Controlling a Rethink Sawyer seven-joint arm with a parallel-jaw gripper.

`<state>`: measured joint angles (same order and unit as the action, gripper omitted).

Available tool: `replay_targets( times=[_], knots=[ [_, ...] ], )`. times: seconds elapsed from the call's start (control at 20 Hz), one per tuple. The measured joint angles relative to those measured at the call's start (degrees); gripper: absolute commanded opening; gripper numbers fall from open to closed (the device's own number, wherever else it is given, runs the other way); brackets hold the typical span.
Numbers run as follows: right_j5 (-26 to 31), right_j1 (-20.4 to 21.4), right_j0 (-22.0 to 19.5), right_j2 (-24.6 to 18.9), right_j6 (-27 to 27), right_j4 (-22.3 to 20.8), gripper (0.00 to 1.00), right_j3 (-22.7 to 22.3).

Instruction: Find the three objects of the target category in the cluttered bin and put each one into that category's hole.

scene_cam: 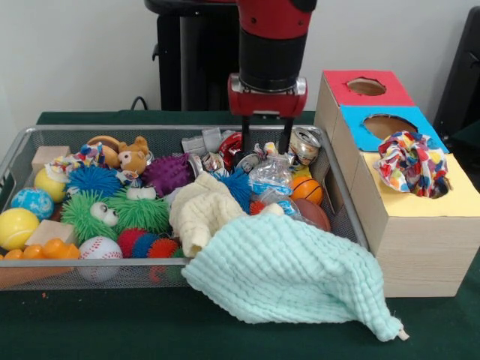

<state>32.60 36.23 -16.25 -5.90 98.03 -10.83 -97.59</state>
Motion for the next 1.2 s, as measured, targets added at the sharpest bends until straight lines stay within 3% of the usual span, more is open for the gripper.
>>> replay_targets(
  times=[0.45, 1.2],
  knots=[
    [-0.9, -3.4, 1.3, -0.6, 0.0, 0.0, 1.00, -0.3],
    [-0.9, -1.6, 1.8, -0.6, 0.0, 0.0, 1.00, -1.4]
  ],
)
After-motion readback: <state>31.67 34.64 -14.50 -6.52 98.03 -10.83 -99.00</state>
